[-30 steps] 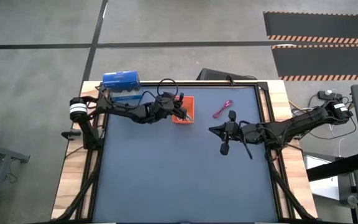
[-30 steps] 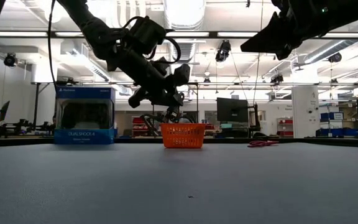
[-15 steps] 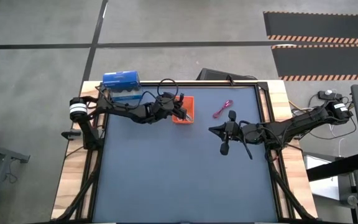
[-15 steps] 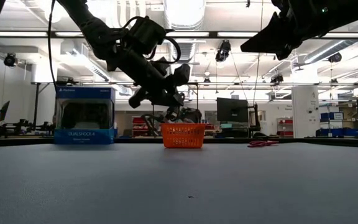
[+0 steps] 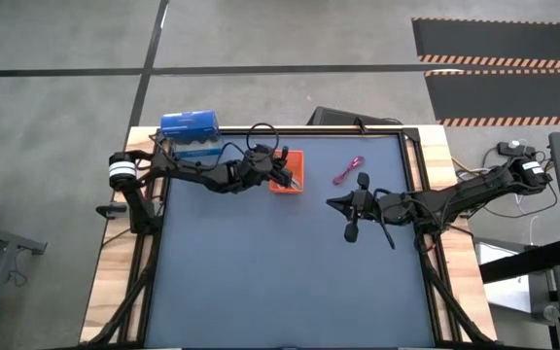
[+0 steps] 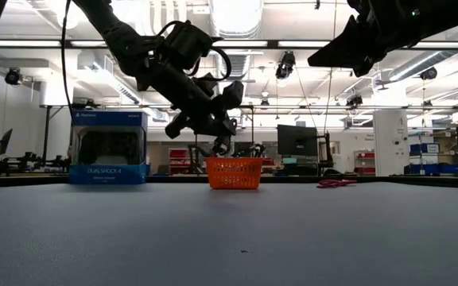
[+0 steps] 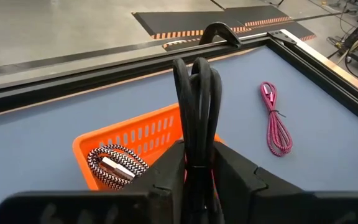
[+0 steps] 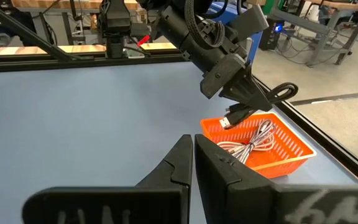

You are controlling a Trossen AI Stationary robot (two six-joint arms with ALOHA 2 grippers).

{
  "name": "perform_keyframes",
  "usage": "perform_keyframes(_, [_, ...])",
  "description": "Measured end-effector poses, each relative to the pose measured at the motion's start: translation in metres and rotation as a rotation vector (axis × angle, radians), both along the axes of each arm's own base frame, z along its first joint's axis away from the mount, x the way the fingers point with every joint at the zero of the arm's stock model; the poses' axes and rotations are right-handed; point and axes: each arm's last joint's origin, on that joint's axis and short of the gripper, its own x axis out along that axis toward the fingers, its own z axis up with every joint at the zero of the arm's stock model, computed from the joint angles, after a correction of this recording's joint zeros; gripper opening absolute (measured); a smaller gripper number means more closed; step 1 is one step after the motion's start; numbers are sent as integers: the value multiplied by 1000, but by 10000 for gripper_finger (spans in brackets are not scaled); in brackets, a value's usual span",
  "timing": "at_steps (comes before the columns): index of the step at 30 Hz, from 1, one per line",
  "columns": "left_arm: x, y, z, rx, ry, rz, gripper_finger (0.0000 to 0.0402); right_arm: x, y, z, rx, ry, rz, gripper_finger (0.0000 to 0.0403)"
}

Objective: Pick and place USB-C Cables
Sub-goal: Put the black charger cable into the orange bin

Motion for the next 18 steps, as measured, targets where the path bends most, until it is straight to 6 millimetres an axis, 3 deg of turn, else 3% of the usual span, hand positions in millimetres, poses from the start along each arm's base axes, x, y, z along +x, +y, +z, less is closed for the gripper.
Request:
perform_keyframes(10, [0,0,0,-1,0,-2,128,0,0,0,0,1,0,9])
perform_keyframes(18, [-1,-3,10,-22,-28,-63,137,-1,0,-2,-2,21,-1,9])
